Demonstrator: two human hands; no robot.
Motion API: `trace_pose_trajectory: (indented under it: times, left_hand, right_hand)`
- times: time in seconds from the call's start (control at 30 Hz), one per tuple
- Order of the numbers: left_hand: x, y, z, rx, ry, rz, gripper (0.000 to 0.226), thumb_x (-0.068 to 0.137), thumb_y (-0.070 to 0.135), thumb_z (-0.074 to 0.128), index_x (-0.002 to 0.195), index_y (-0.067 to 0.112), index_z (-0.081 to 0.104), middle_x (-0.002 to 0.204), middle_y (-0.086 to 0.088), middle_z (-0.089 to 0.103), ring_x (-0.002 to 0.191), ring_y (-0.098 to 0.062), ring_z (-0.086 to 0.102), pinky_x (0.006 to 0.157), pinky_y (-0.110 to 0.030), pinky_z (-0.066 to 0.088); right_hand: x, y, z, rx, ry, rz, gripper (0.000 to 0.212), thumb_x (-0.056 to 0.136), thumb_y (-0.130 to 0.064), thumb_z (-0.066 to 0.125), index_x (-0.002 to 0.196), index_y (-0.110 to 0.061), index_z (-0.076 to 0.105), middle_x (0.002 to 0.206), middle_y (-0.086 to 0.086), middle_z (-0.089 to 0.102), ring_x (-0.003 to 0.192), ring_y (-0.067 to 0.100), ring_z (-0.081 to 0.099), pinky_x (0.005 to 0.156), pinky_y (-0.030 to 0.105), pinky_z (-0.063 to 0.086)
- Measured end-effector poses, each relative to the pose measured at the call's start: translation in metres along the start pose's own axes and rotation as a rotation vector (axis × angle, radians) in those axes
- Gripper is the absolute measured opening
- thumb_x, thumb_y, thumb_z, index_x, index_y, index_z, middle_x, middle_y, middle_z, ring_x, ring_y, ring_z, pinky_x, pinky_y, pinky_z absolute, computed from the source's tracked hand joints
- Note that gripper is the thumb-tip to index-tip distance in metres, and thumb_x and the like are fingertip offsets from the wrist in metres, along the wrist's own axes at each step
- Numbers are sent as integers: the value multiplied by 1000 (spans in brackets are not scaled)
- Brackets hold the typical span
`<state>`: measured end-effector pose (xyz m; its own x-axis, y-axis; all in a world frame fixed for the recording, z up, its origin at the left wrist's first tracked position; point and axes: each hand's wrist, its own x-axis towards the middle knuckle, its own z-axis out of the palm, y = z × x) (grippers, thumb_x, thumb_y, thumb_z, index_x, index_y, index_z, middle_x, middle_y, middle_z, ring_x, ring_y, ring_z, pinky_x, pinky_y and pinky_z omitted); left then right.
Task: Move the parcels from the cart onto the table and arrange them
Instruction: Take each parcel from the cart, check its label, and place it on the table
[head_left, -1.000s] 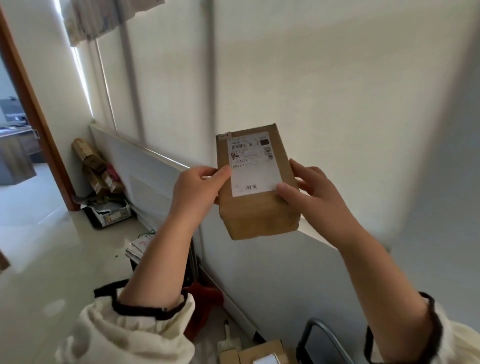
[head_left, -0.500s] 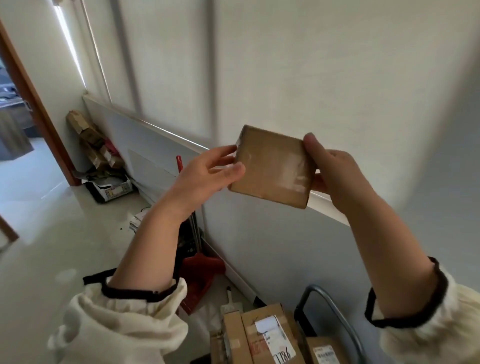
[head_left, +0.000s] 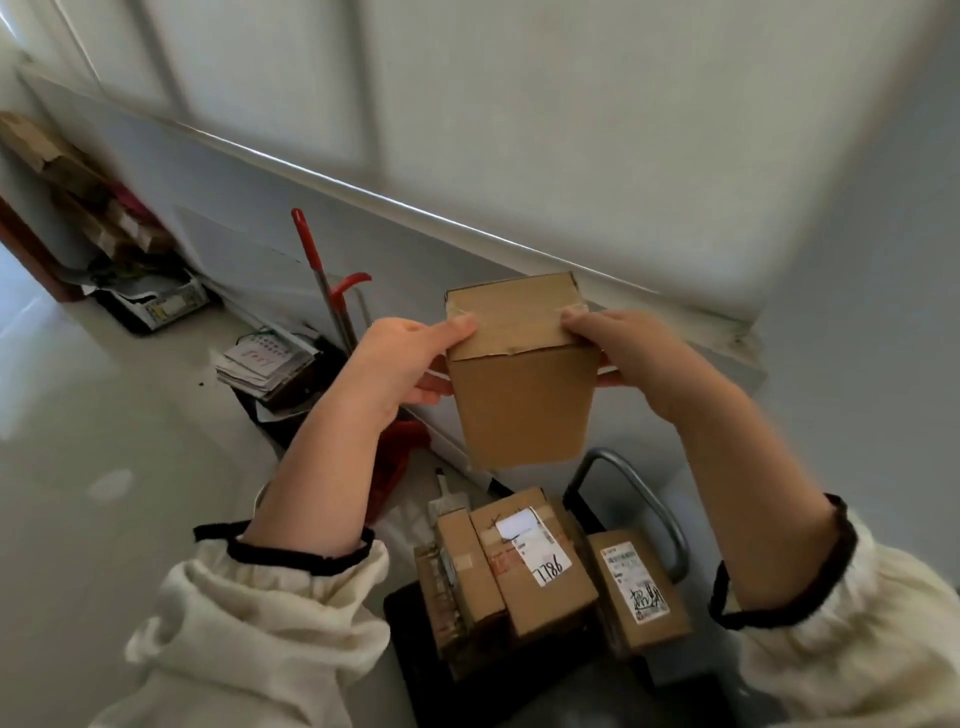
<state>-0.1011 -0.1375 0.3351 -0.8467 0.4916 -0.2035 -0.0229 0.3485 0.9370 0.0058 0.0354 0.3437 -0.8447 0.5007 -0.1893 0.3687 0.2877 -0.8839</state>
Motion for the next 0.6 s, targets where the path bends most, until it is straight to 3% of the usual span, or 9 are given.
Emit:
trace_pose_trajectory:
  times: [0.1,0.17,0.23,0.33,0.4,0.5,0.6]
  left_hand:
    - [2,-10,22,23,-36,144,28,82,40,66,101,20,63,92,6,69,86,-11,66,80,-33,56]
    - [-5,-14,41,38,-56,306,27,84,31,66,108,28,54,102,14,62,96,-3,61,79,-21,52]
    - [-16,-20,62,-61,-126,384,30,83,31,66,108,33,49,114,12,58,108,-4,57,86,-24,49]
    - [-38,-26,96,-319,-284,304,45,73,57,63,108,32,49,115,5,58,107,-10,58,89,-35,50]
    - [-52,-31,122,-296,-370,282,55,71,69,60,109,31,49,114,5,59,107,-13,58,94,-42,49]
    - [-80,-26,161,-224,-465,294,52,71,55,54,114,27,48,113,8,58,107,-11,56,96,-41,49]
    - [-119,-18,198,-195,-574,311,59,68,53,55,119,23,47,115,6,57,108,-13,55,94,-37,50]
  right_hand:
    - [-17,29,-4,96,60,-84,22,89,-33,58,108,-22,60,105,-1,65,102,18,60,97,44,48]
    - [-34,50,-10,187,145,-165,47,77,-26,68,121,-19,54,116,-3,62,110,15,59,99,40,48]
    - [-59,69,-18,285,229,-212,64,67,-26,73,125,-22,47,125,-6,57,119,12,55,97,35,49]
    - [-103,90,-28,359,386,-213,57,63,-43,75,112,-29,50,129,-12,53,117,10,56,88,28,53]
    - [-129,104,-33,334,522,-154,52,64,-58,72,104,-31,53,127,-19,53,117,12,56,90,34,53]
    - [-171,127,-46,312,671,-82,46,63,-56,63,101,-32,52,124,-16,56,117,17,56,93,41,52]
    - [-227,145,-64,334,788,-66,39,67,-48,62,100,-31,52,126,-12,56,116,15,57,93,40,52]
